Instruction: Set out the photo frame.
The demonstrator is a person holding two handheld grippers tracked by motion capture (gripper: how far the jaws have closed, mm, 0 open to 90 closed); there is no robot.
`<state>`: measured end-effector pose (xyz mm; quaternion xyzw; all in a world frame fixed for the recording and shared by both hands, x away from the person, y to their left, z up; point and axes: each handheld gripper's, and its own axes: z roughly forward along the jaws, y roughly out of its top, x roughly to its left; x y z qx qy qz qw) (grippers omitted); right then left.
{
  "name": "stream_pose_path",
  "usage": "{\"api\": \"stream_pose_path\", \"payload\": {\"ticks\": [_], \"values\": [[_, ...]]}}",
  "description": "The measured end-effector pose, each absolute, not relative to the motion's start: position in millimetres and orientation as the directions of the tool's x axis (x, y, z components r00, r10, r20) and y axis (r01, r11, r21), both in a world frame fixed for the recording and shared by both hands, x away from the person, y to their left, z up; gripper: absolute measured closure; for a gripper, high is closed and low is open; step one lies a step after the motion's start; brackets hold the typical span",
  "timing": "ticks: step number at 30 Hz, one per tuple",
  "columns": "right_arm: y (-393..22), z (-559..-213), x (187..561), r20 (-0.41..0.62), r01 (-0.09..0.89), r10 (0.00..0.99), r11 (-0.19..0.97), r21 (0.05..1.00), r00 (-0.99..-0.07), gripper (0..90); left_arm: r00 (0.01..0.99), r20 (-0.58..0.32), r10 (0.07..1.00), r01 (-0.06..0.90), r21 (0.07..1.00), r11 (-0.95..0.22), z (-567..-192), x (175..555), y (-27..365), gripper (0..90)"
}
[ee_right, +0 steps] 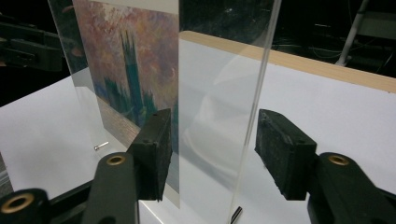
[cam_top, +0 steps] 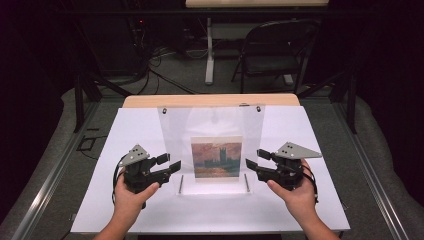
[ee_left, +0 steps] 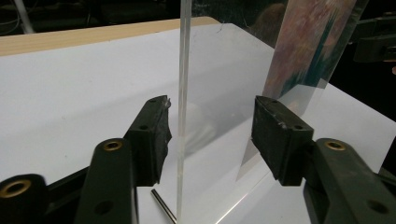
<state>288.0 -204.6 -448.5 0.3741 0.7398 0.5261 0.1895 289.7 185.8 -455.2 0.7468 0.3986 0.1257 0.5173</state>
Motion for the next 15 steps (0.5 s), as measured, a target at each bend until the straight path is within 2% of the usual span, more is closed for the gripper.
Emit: {"api": "stream_pose_path", "payload": {"ticks": [8,15], "values": [[-215.4,-448.4,280.1,0.096,0.346,0.768,0.169,0.923,-0.633,37.0,0.632,-0.211,0.746,0.457,0.878,-0.140,-455.1,281.0,198.2,39.8],[-231.9,-450.3,269.9,0.101,0.335,0.788,0.139,0.932,-0.607,36.1,0.599,-0.234,0.766,0.462,0.882,-0.091,-461.0,270.8,215.2,39.5]]}}
